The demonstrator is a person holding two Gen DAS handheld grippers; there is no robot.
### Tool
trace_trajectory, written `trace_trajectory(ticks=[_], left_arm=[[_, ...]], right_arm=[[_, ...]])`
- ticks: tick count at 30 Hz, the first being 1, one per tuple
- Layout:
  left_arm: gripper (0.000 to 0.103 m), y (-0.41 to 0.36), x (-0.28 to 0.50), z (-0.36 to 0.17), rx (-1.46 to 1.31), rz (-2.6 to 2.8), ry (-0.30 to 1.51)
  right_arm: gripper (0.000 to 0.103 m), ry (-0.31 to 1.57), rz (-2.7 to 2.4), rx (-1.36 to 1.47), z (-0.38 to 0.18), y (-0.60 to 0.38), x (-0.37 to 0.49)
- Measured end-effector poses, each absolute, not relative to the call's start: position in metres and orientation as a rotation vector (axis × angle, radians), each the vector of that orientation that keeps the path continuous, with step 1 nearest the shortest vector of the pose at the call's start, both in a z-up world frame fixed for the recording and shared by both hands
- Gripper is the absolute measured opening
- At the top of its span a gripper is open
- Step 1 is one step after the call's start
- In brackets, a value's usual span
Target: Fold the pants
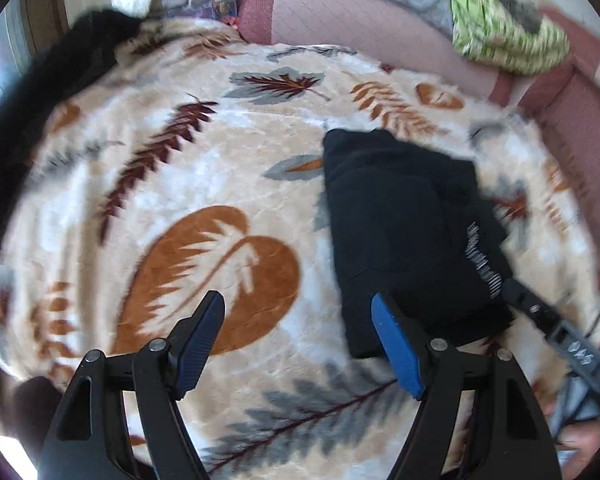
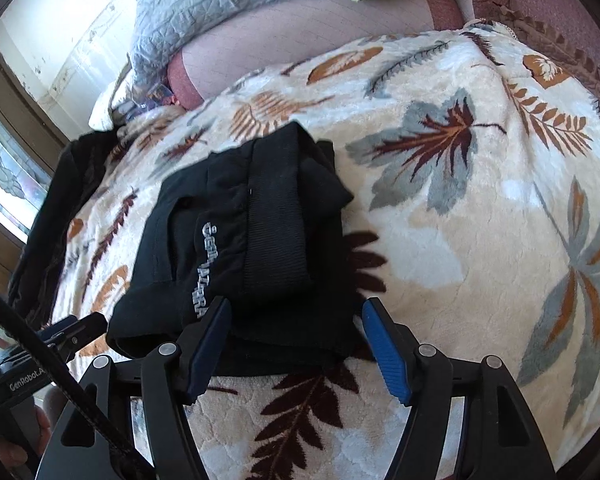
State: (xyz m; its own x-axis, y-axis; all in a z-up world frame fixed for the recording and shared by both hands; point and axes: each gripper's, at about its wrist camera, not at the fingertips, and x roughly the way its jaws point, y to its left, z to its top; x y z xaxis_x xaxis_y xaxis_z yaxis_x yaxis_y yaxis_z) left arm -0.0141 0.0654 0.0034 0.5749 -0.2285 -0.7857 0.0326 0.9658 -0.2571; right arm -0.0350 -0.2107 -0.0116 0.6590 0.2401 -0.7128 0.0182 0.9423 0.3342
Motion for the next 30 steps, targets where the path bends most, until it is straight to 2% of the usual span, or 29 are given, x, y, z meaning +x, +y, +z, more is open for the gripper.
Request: trace_trajectory(ticks=[3,11,18,25,28,30], left_arm=[[0.079,0.075,0.000,0.007,-0.320,-0.215,0.929],[0.080,0.076,0.054,-0.013,-0.444,-0.364,0.994],[0.080,0.052,0.085,-0.032,-0.431,-0.464,1.062],[0.094,0.040,0.099,-0.036,-0.463,-0.507,1.063],[0.094,0.035,0.097,-0.035,-0.492,-0.539,1.067],[0.079,0.032,0.091,-0.031,-0.486,-0.551,1.064]], right_arm=[[0.074,0.807,0.116,0.353,-0.004,-0.226,-0.033],[0.075,0.838,0.201,0.576,-0.013,-0.275,0.017],[0.075,0.884,0.287,0.667,-0.031,-0.278,0.056],[0.079,0.884,0.357,0.657,-0.035,-0.262,0.077],[0.079,0.867,0.401,0.662,-0.038,-0.250,0.083],[0.074,0.869,0.425,0.666,-0.038,-0.241,0.086]])
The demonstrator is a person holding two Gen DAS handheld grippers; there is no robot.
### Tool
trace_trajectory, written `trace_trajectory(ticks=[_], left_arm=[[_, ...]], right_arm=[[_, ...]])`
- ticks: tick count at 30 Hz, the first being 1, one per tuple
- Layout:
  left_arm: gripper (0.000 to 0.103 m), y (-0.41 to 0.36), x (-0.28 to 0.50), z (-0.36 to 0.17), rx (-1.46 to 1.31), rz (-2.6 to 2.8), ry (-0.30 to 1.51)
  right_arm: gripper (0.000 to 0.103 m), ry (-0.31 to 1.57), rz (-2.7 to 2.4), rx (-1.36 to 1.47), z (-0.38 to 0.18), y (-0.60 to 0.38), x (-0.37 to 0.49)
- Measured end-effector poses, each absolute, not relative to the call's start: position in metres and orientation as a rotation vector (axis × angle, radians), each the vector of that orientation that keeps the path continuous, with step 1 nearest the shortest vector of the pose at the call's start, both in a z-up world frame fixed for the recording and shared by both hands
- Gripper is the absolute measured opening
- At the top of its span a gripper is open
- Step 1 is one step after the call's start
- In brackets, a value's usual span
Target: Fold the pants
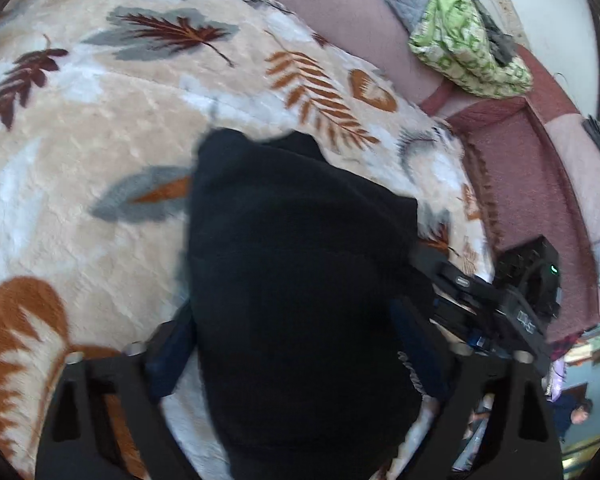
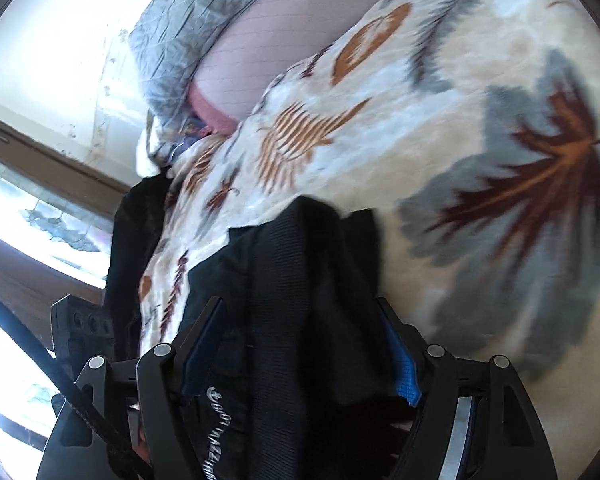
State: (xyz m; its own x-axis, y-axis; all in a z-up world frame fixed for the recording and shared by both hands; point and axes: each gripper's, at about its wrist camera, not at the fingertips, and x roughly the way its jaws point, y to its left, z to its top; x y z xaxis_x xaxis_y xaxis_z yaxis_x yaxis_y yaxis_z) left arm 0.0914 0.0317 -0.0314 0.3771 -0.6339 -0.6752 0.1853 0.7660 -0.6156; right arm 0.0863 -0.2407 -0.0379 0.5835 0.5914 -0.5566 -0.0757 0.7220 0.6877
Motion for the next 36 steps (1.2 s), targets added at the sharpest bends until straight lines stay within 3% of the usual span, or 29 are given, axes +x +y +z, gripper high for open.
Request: trace_trajectory(ticks=[1,3,5,18,24,26,30,33,36], left_arm=[[0.068,0.030,0.088,-0.028,-0.444,-0.523,1.055],[0.059,0.029,0.084,-0.023,-0.402,-0.517,1.041],[0.050,0.031,0.082,-0.017,-0.397,-0.512,1.031],[0.047,0.060,0.128,0.035,-0.419,-0.471,0.931],[0.047,0.066,0.175,0.009,-0.295,-0.312,0.973],[0.052,0.064,0.179,-0.005,-0.251,-0.269,1.003],[0.059,0.072,0.165,-0.001,-0.258,-0.260,0.984],[0.060,0.075,0.143,0.011,-0.236,-0.223,0.952],[0.067,0.071,0.112,0.017,-0.207,-0.190,0.898]], right_arm=[[0.069,0.876,0.435,0.671,-0.038,-0.236,0.087],[0.037,0.894,0.469,0.701,-0.038,-0.231,0.088],[0.029,0.892,0.475,0.704,-0.034,-0.230,0.087],[0.027,0.809,0.536,0.629,0.026,-0.201,0.121],[0.027,0.827,0.428,0.536,0.025,-0.198,0.161],[0.030,0.879,0.344,0.460,0.012,-0.196,0.173],[0.046,0.924,0.251,0.412,-0.005,-0.204,0.177],[0.046,0.881,0.205,0.399,0.008,-0.209,0.161],[0.047,0.777,0.221,0.357,0.029,-0.204,0.131]])
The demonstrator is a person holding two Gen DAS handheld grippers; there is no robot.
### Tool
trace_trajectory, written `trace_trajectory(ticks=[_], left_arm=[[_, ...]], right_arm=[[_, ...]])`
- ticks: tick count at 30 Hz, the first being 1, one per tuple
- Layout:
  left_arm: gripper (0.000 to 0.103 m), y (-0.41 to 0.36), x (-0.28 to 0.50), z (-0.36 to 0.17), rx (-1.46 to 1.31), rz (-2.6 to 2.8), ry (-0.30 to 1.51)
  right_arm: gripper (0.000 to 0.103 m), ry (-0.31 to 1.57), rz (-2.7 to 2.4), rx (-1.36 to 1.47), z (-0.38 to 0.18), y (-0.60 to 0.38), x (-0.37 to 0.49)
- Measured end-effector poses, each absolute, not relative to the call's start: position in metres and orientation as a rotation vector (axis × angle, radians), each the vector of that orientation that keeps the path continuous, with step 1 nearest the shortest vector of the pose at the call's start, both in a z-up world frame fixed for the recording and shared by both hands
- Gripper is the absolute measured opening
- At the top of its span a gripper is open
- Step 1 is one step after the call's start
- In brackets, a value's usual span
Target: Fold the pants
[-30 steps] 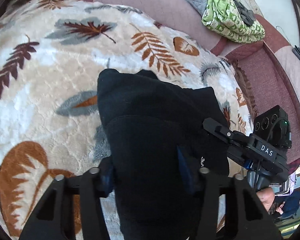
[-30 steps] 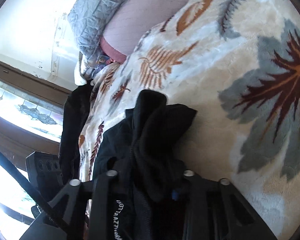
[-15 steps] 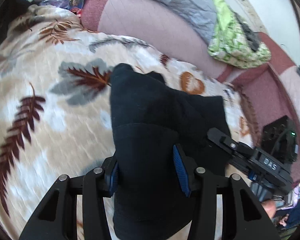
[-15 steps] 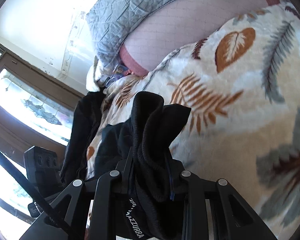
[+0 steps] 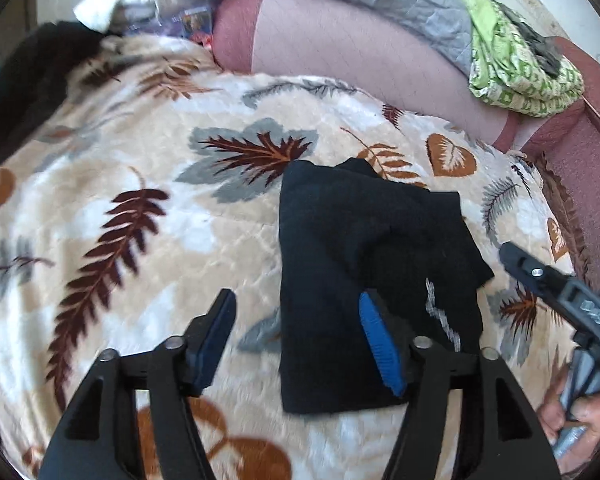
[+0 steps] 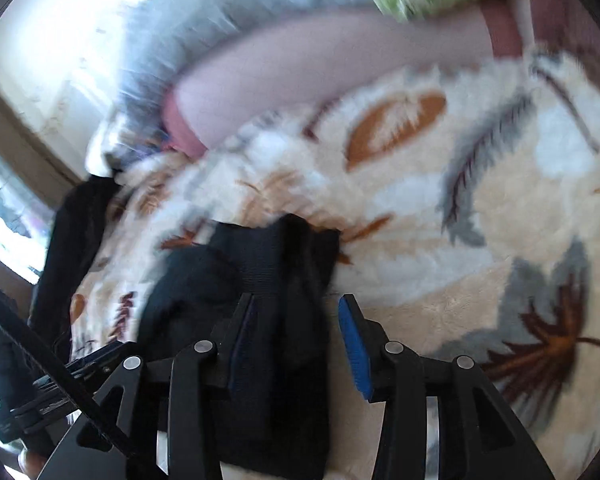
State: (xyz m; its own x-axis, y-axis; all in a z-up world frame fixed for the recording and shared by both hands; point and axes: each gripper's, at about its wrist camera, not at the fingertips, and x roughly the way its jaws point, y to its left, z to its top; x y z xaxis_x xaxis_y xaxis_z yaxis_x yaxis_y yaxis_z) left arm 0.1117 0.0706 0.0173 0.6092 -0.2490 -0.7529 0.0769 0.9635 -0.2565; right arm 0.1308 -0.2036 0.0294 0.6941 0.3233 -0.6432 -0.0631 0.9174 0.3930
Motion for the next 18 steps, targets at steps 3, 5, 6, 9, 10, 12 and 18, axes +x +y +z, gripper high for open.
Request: trace_trajectory(ticks=[3,5,6,9,10,12,18], left_arm=[[0.067,0.062,0.099,0.005,-0.176,-0.169,0.913],[0.068,0.056,0.099,-0.004,-0.164,-0.182,0.946],[0.068,0.053,0.100,-0.008,-0.152,-0.186,0.962],[0.070,0.053,0.098,-0.006,-0.158,-0.194,0.974],[0.070,0.055,0.094,-0.002,-0.169,-0.197,0.970],[0.070,0.057,0.081,0.006,-0.168,-0.202,0.944],[0.070,0.057,0.028,0.043,-0.132,-0.154,0.798]], right_arm=[[0.047,0.731,0.316,0.385,0.039,-0.190,0.100],[0.056,0.747,0.421,0.483,0.029,-0.182,0.089],[0.059,0.772,0.437,0.511,0.022,-0.180,0.091],[0.058,0.913,0.396,0.566,-0.014,-0.179,0.105],[0.055,0.930,0.389,0.568,-0.023,-0.180,0.107],[0.055,0.900,0.369,0.562,-0.016,-0.185,0.099],[0.060,0.784,0.274,0.462,0.022,-0.198,0.050]])
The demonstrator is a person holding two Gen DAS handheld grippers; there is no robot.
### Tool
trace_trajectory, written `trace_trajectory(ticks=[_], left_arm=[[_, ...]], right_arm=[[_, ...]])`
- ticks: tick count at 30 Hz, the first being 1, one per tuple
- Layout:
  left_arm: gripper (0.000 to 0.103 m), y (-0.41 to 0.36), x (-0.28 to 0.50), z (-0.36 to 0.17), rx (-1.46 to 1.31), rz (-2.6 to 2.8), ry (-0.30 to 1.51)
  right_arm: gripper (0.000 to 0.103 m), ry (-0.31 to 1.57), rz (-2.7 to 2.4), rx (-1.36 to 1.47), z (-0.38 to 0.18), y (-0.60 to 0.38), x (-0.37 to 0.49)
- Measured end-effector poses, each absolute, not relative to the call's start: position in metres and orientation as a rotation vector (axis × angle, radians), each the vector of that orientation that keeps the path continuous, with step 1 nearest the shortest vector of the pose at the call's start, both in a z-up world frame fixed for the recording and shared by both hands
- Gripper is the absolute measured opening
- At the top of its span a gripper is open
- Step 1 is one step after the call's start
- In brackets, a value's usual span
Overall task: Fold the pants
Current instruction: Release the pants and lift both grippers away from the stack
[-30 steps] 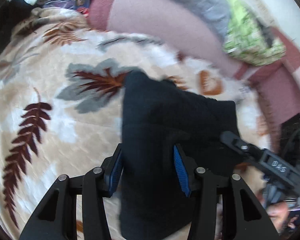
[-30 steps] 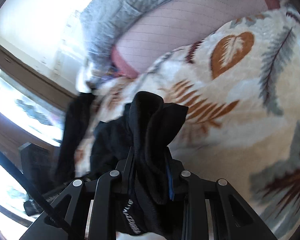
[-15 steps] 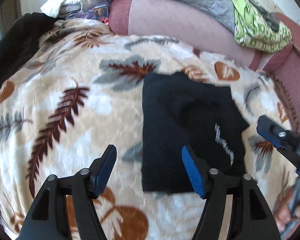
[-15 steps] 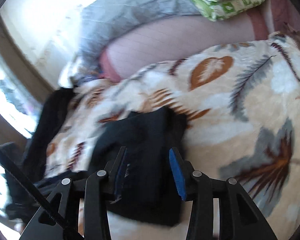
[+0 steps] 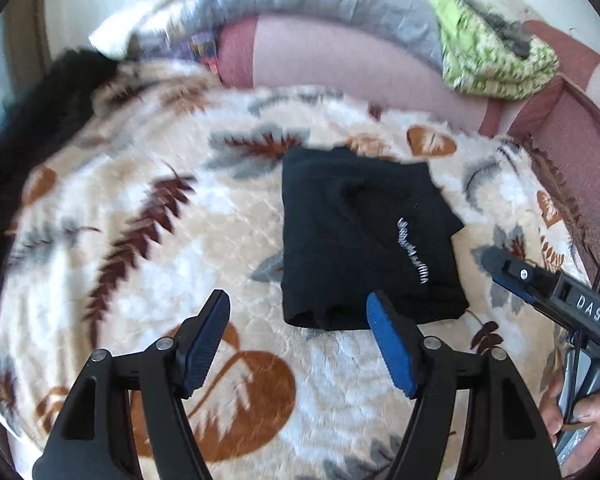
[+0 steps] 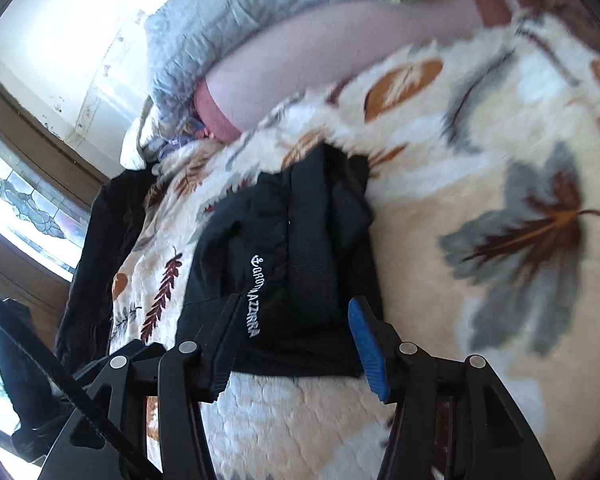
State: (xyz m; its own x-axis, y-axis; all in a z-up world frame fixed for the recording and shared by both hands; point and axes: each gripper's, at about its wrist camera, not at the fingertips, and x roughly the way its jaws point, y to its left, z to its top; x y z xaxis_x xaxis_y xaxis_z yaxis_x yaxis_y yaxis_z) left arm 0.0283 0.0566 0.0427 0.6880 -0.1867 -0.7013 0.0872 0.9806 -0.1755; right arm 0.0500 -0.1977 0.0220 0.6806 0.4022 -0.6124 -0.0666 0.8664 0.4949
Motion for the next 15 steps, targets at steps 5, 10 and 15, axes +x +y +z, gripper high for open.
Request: trace_trajectory(ticks=[5,10,15], left_arm=[[0.081,0.057,-0.017,0.081,-0.121,-0.068,0.613],[0.089,0.063,-0.050,0.109,-0.124,0.033,0.488],[0.094,0.071,-0.068,0.119,-0.127,0.117,0.435]], right_arm=[[0.066,0.698,0.206,0.370,0.042,-0.193,0.009],[0.071,0.654,0.150,0.279,0.052,-0.176,-0.018],[0.076,0.638,0.124,0.221,0.056,-0.164,-0.031]])
